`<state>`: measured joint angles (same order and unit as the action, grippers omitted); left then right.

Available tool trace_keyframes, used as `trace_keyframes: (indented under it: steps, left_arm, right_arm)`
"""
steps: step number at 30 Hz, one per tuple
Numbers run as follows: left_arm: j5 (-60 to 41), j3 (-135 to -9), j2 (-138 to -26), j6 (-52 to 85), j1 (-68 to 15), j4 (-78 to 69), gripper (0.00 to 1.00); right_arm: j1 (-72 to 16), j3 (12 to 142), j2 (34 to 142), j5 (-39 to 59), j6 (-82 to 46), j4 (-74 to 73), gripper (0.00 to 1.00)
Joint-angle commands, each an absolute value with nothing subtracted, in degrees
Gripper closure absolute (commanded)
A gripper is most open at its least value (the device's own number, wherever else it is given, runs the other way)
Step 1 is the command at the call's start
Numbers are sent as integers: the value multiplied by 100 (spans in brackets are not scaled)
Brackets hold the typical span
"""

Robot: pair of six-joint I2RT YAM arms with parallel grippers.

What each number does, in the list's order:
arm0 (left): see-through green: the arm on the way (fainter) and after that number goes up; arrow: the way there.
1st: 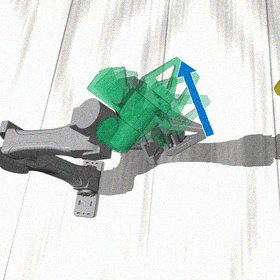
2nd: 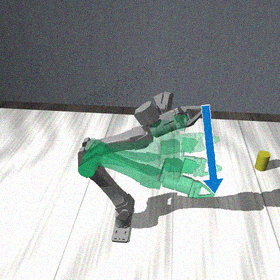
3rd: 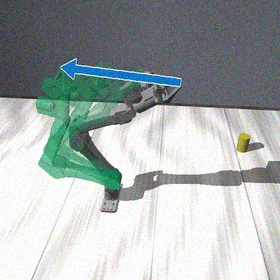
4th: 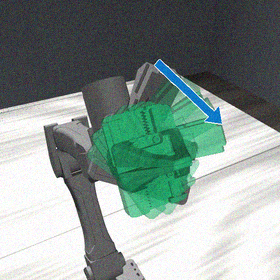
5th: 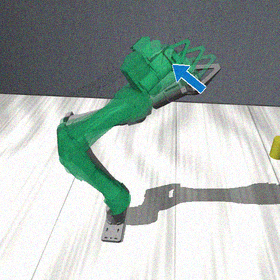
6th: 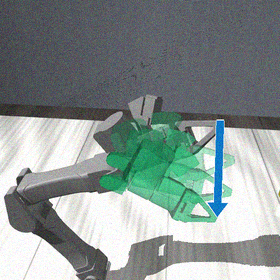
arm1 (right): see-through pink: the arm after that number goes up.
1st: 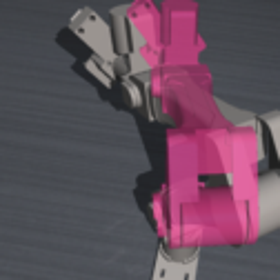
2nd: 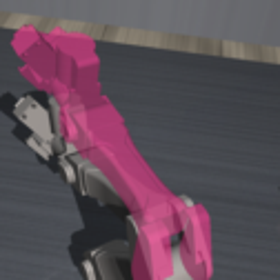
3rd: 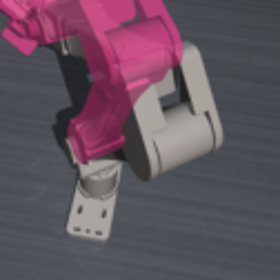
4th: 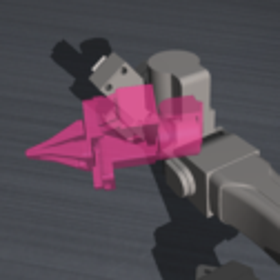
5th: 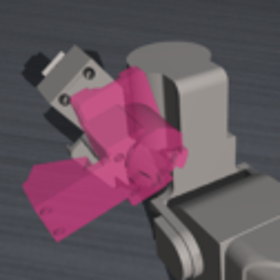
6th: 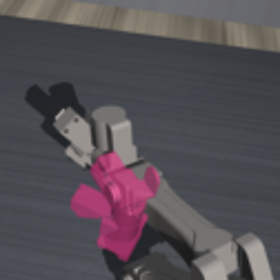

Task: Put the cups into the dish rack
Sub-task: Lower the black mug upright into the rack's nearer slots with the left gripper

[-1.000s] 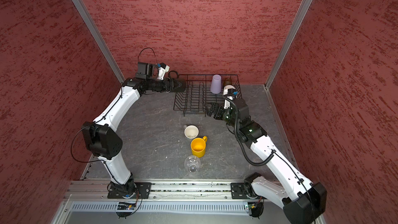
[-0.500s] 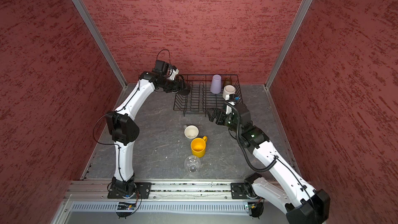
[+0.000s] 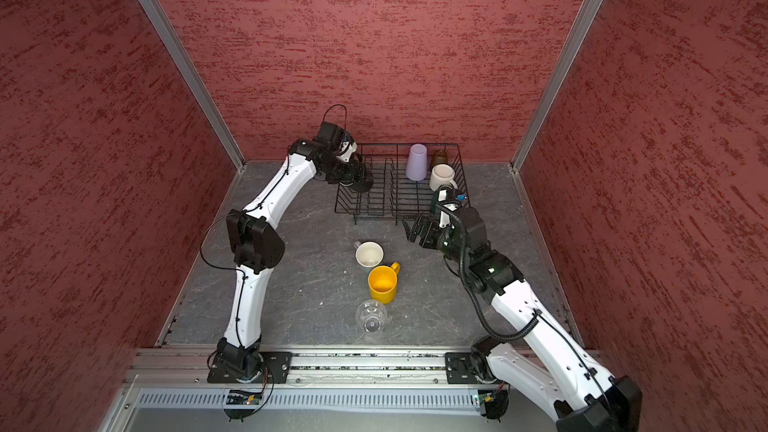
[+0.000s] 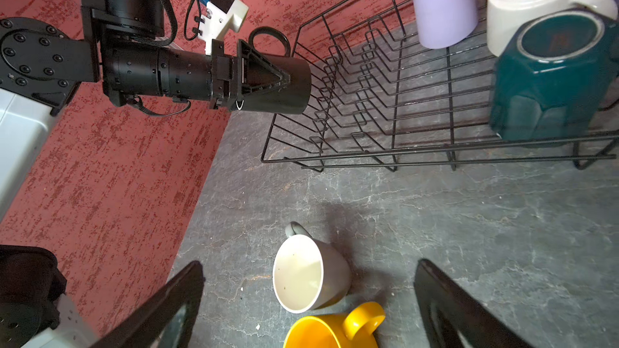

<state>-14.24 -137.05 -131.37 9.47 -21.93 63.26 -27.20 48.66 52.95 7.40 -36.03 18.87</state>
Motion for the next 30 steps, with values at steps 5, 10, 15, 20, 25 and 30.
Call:
trace_keyframes:
  steps: [5,10,15,20,25,30]
  left_arm:
    - [-1026,-14142,-13362,736,-2338,6155,100]
    - [-922,-14301,-13581,685,-2364,6258,100]
    - [-856,-14317,-13696,661,-2380,6255,100]
    - [-767,-14379,-13812,596,-2417,6231,100]
    - [-765,-14449,-13999,580,-2434,6264,100]
    - [-689,-14476,-14145,560,-2460,6275,100]
  right_arm:
    - [-2698,4682,5105,623,-3864,1777,1]
    - [-2703,4588,5038,624,-3937,1763,1]
    - [-2698,4499,5036,683,-4020,1669,1]
    - [-2694,4417,5059,747,-4103,1577,1]
    - [-2698,4393,5046,765,-4135,1565,1]
    - [-2702,4366,5049,786,-4166,1553,1]
